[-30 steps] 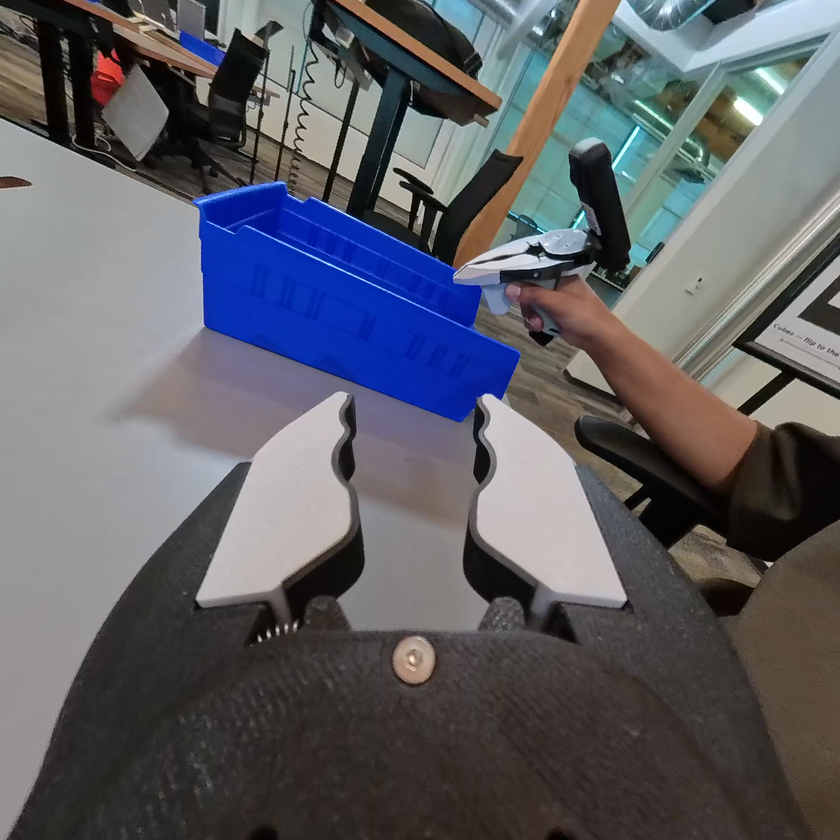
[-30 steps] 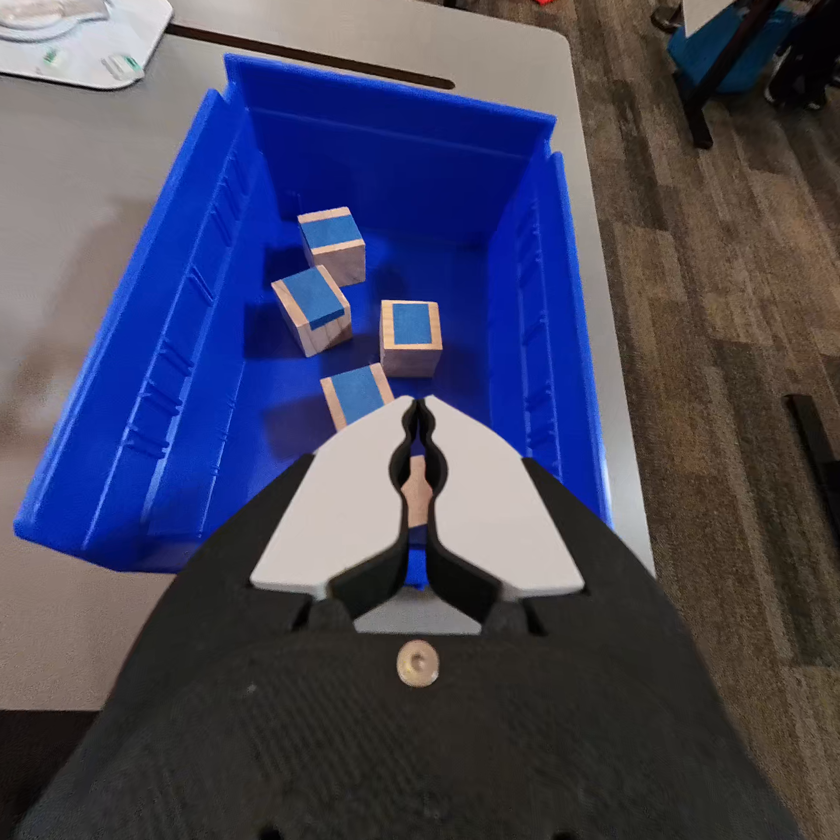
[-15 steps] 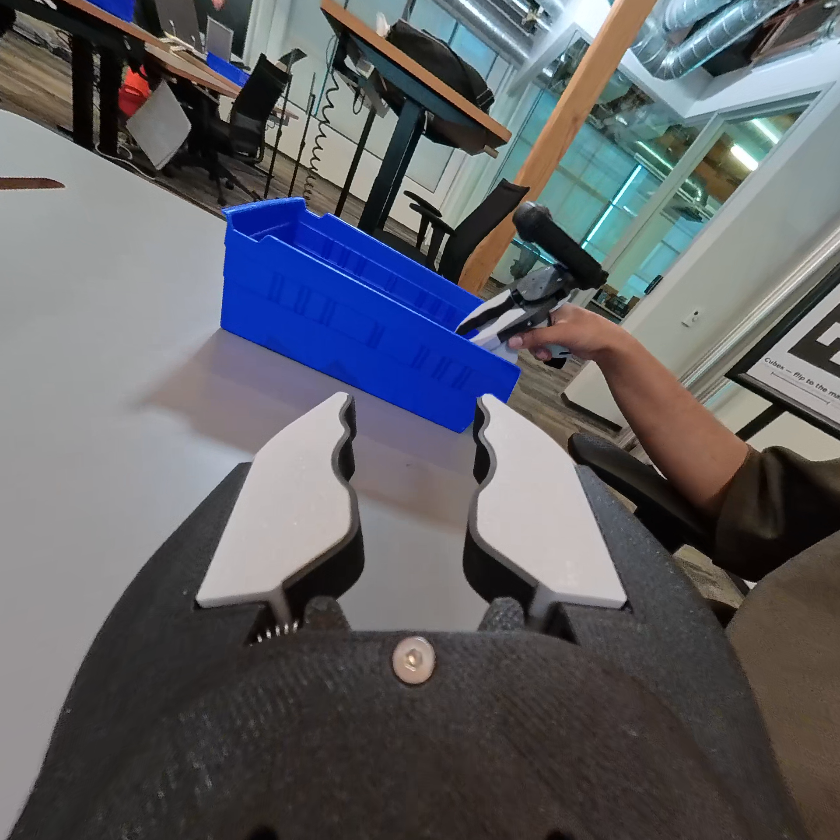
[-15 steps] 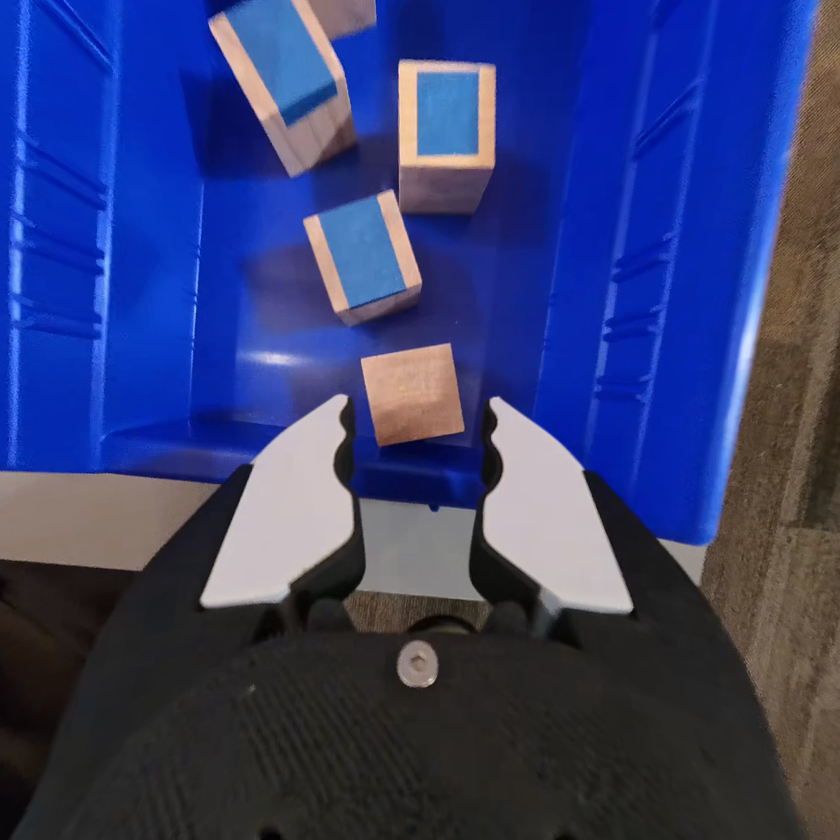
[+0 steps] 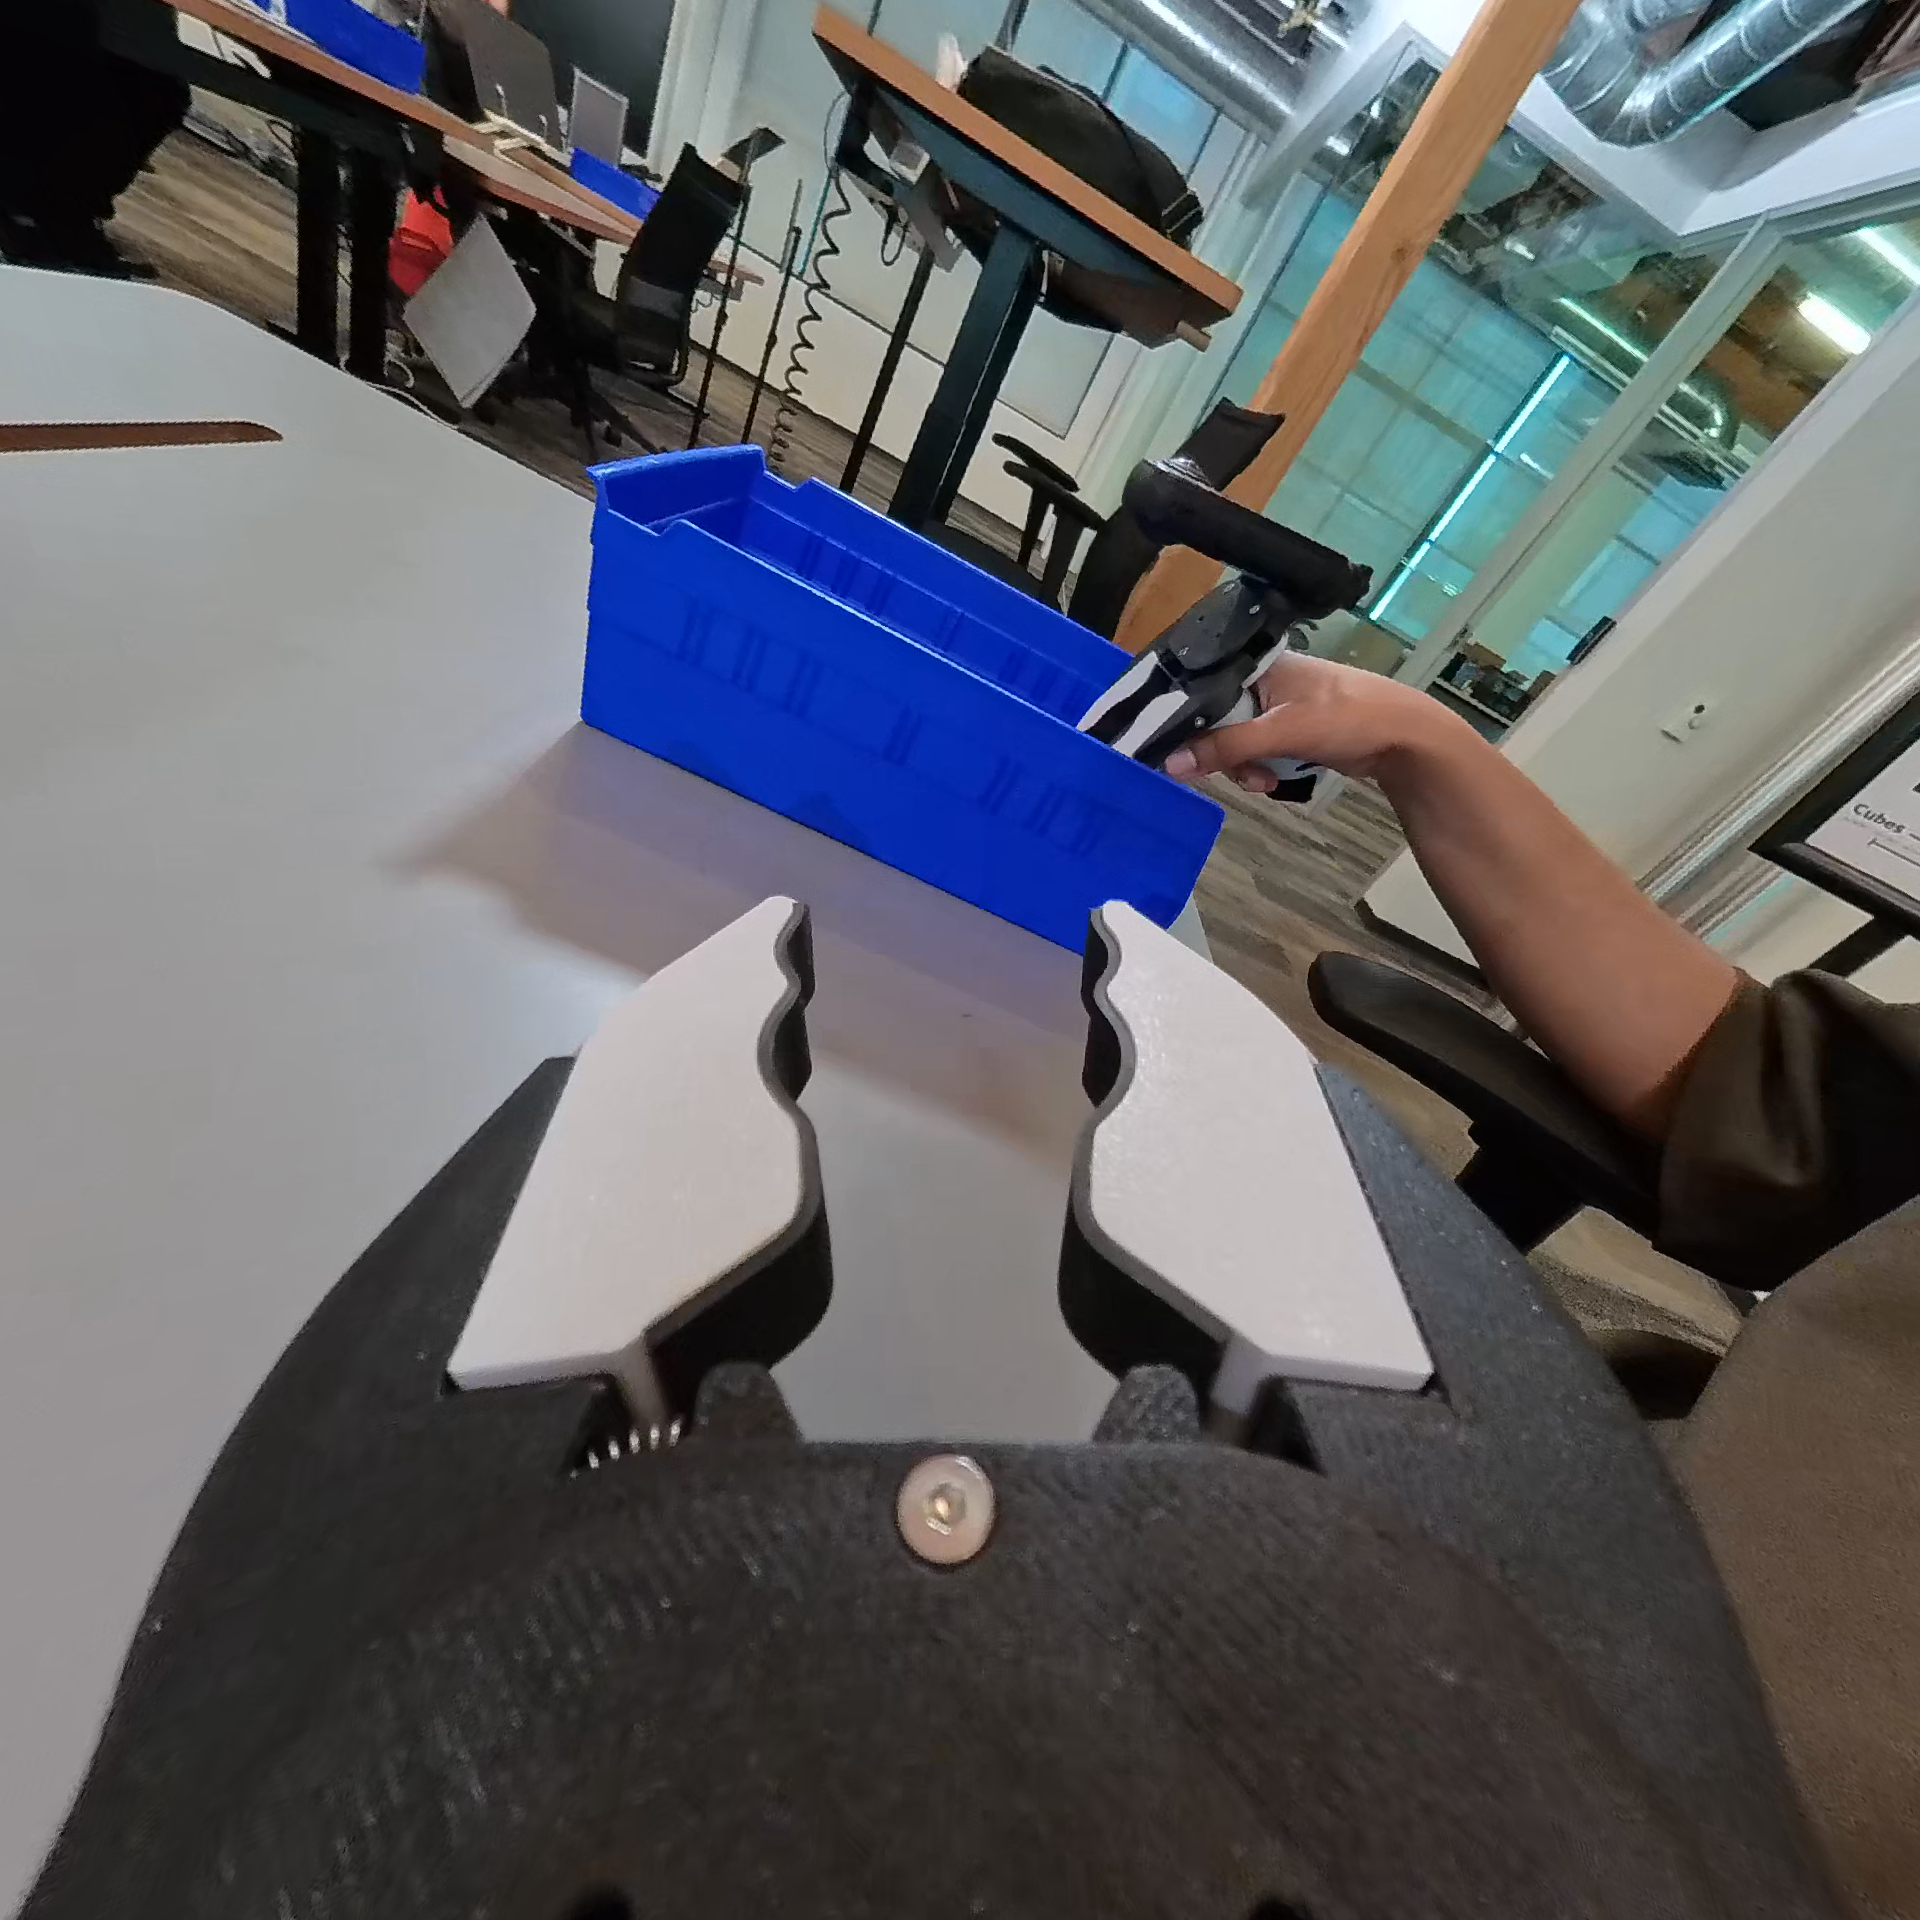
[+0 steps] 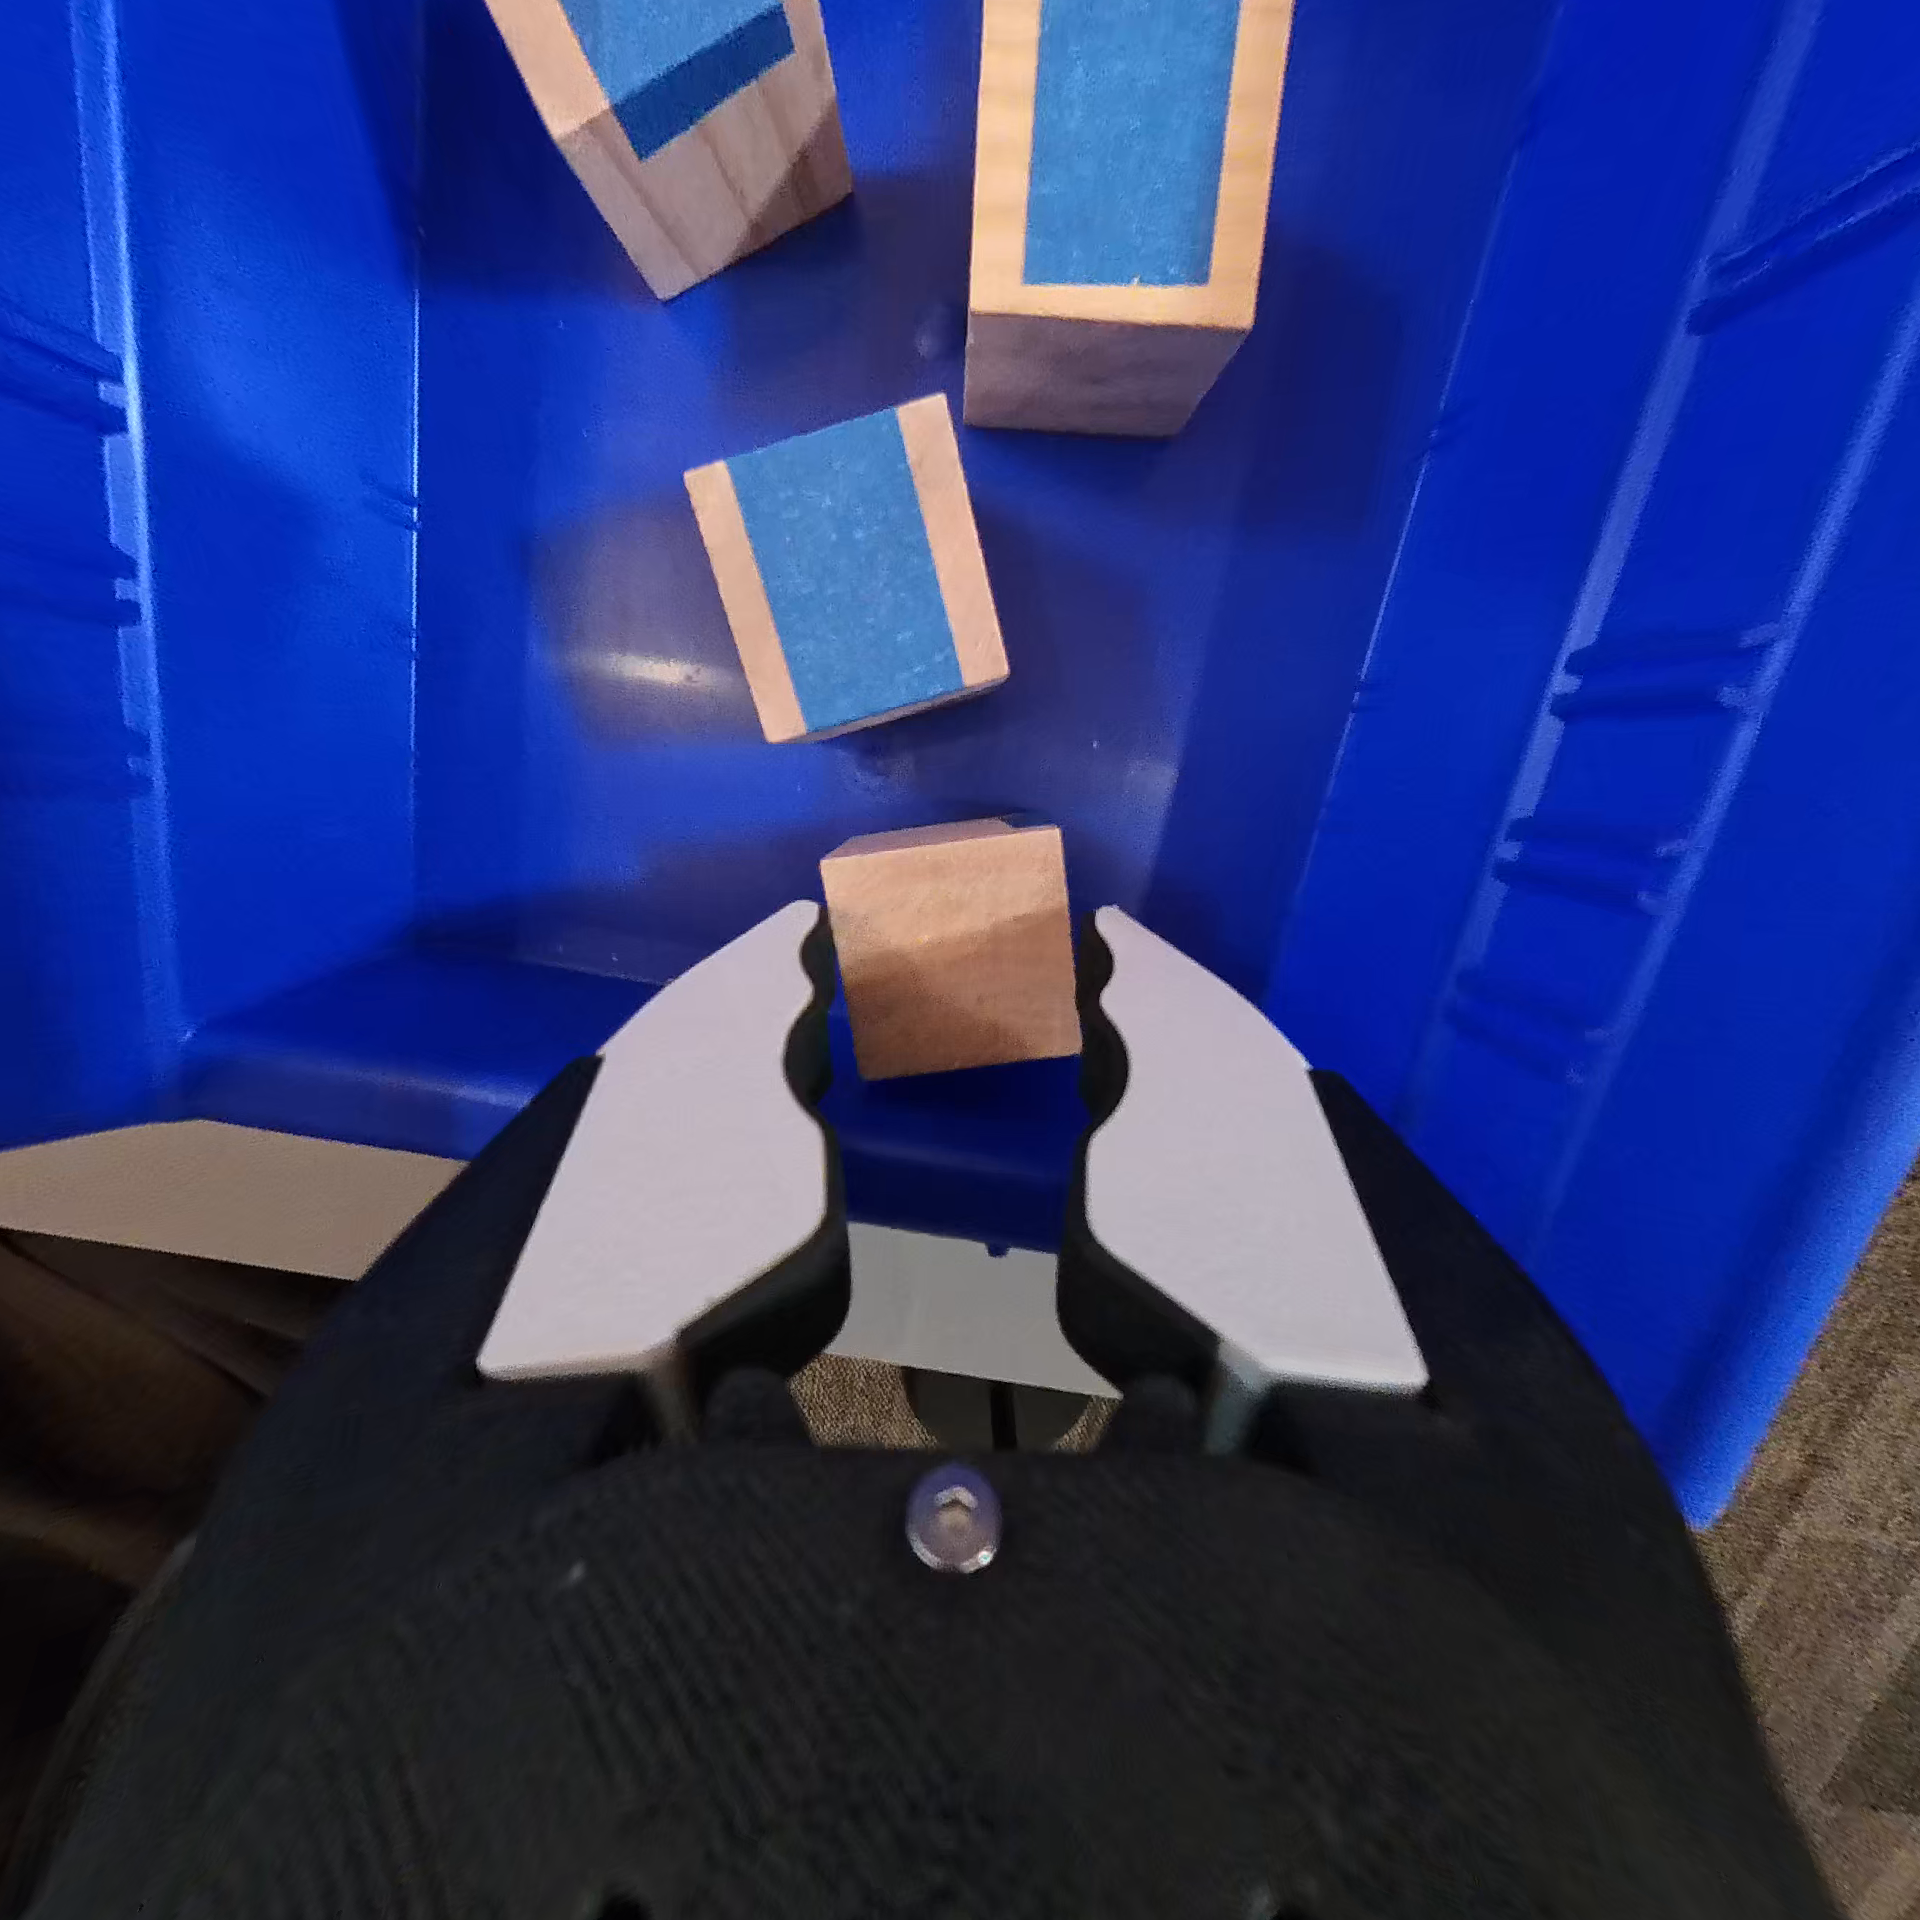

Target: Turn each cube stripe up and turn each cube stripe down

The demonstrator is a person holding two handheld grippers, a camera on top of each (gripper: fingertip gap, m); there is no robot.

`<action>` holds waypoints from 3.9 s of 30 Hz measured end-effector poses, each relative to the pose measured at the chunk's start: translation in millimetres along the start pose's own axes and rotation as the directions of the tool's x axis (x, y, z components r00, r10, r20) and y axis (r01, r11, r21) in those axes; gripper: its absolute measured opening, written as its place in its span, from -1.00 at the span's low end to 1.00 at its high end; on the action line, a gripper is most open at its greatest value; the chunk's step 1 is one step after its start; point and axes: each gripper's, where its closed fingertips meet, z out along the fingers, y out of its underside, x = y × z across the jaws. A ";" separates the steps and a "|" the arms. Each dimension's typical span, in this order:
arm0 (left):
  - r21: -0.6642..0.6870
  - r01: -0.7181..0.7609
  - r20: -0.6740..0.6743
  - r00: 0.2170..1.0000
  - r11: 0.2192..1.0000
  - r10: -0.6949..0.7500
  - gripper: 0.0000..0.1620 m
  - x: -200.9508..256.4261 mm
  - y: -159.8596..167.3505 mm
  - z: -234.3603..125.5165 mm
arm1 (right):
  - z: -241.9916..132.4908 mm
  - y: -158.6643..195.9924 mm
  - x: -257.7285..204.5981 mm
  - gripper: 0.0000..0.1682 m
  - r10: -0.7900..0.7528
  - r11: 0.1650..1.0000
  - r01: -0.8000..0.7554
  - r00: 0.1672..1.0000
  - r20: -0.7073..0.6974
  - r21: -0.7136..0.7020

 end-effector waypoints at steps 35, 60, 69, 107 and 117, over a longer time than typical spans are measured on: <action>-0.124 -0.159 -0.126 0.982 0.979 0.144 -0.29 61.9 30.0 31.2 | -73.8 -102.7 -261.0 -0.47 -0.550 0.768 0.263 0.738 0.391 0.583; -0.039 0.451 -0.159 0.878 0.892 -0.451 -0.27 39.2 9.8 27.9 | -68.2 -123.1 -277.0 -0.47 -0.664 0.191 0.830 0.502 -0.554 0.524; -0.052 0.377 -0.069 0.923 0.925 -0.380 -0.49 34.8 18.0 32.7 | -61.0 -122.8 -284.5 -0.47 -0.655 0.182 0.860 0.468 -0.593 0.477; -0.212 -0.769 0.332 0.523 0.603 0.785 -0.48 44.2 4.1 28.7 | -76.6 -123.6 -274.9 -0.51 -0.355 0.784 -0.128 0.711 0.607 0.608; -0.136 -0.695 0.410 0.609 0.706 0.679 -0.39 40.8 4.4 29.9 | -135.5 -134.1 -164.8 -0.51 -0.248 0.692 -0.133 0.879 0.408 0.709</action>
